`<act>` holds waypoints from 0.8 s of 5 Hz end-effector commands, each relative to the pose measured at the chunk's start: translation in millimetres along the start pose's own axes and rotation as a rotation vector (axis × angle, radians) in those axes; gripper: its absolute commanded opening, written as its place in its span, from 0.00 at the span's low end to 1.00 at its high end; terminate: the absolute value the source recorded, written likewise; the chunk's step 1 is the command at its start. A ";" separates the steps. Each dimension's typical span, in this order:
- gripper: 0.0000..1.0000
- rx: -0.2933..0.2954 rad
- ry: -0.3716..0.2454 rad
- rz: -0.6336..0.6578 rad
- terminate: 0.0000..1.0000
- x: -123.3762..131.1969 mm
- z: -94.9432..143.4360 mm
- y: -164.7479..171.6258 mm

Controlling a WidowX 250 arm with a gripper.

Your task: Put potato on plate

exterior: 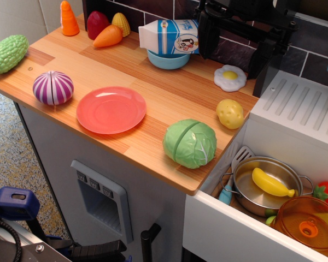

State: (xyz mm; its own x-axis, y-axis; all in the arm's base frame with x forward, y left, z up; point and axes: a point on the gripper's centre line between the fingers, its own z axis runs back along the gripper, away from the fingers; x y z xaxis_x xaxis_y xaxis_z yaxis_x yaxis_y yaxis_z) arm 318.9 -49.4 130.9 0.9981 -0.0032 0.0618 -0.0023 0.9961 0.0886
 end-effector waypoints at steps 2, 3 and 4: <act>1.00 -0.010 -0.011 0.022 0.00 18.8 -13.6 -7.5; 1.00 0.016 0.004 0.054 0.00 26.5 -30.4 -9.3; 1.00 0.022 0.001 0.051 0.00 32.6 -44.1 -4.8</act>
State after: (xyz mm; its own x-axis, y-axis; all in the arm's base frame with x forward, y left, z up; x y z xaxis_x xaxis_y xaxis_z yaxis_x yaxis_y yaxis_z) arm 349.1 -49.0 67.5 0.9989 0.0454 0.0145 -0.0467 0.9925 0.1127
